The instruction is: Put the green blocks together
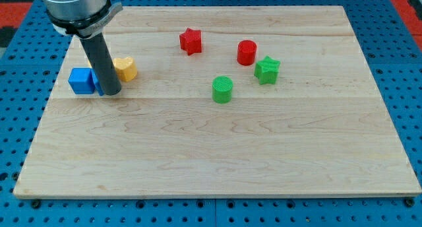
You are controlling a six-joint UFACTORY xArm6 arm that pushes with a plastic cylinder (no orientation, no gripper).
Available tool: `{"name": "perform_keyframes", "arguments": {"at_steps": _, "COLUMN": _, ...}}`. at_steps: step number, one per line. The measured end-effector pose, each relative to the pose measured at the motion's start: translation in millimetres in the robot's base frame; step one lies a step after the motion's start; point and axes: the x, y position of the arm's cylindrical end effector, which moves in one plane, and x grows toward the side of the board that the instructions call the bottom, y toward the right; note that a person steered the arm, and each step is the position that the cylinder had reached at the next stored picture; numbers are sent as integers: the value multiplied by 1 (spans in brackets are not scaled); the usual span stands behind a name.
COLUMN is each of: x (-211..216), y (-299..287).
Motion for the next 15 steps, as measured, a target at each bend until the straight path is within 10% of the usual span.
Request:
{"name": "perform_keyframes", "arguments": {"at_steps": 8, "x": 66, "y": 35}}
{"name": "perform_keyframes", "arguments": {"at_steps": 15, "x": 16, "y": 344}}
